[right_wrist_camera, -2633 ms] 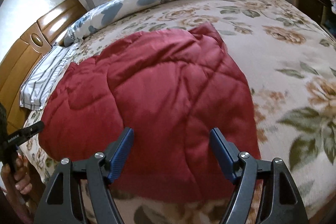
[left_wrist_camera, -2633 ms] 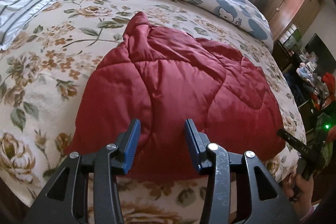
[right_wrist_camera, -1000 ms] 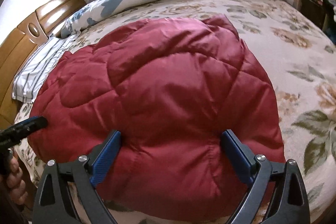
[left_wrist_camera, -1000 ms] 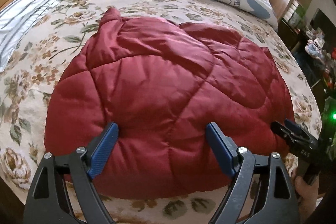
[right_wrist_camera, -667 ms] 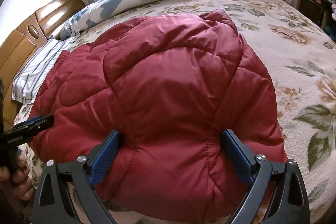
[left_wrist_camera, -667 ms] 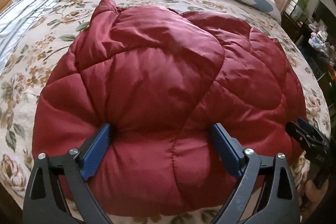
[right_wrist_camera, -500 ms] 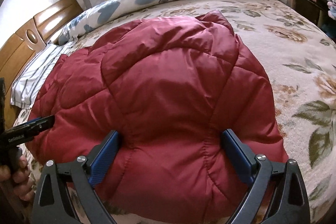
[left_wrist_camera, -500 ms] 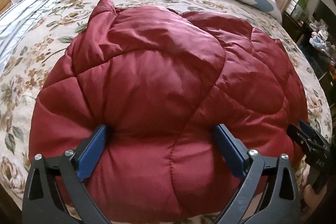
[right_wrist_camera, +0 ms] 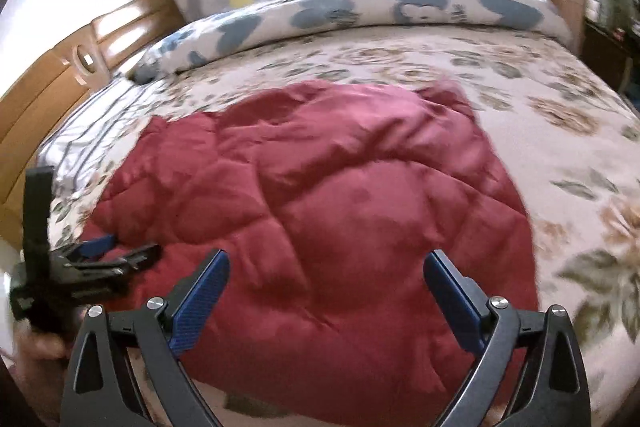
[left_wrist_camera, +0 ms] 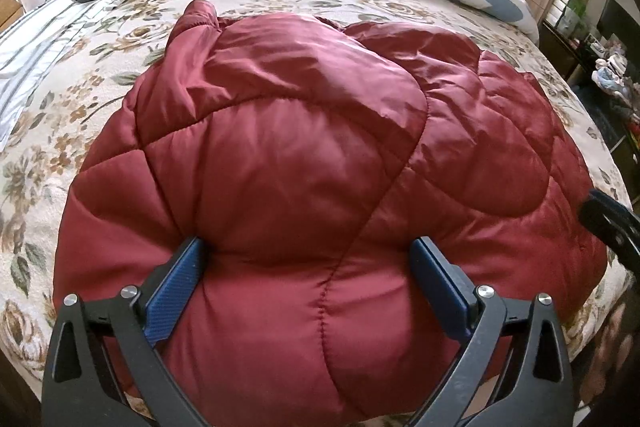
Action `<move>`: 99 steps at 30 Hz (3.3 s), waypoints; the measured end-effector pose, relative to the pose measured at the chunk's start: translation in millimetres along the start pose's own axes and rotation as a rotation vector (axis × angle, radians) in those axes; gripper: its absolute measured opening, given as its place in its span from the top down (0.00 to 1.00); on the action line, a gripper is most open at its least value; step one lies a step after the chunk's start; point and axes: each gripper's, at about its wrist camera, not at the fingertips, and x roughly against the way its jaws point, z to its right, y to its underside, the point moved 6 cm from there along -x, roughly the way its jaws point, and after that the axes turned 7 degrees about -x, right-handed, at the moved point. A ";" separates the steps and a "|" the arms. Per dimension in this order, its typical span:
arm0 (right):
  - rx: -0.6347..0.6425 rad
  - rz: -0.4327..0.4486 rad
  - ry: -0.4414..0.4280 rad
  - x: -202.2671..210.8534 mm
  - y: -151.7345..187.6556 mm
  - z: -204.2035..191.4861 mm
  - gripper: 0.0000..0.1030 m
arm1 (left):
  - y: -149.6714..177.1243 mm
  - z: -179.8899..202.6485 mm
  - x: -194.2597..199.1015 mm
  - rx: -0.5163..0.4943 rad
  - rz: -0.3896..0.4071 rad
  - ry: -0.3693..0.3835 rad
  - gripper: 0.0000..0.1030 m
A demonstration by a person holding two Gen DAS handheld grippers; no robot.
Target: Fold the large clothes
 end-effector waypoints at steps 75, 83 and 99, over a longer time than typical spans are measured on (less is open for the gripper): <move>-0.073 -0.009 0.076 1.9 58.1 35.6 0.00 | 26.9 -5.3 26.2 -0.023 0.045 -0.076 0.00; 0.011 0.028 0.115 11.6 39.2 19.4 0.01 | 25.1 -7.5 24.7 -0.020 0.045 -0.067 0.00; -0.071 -0.006 0.040 -8.7 49.8 40.9 0.00 | 22.2 -12.9 19.6 0.000 0.036 -0.064 0.00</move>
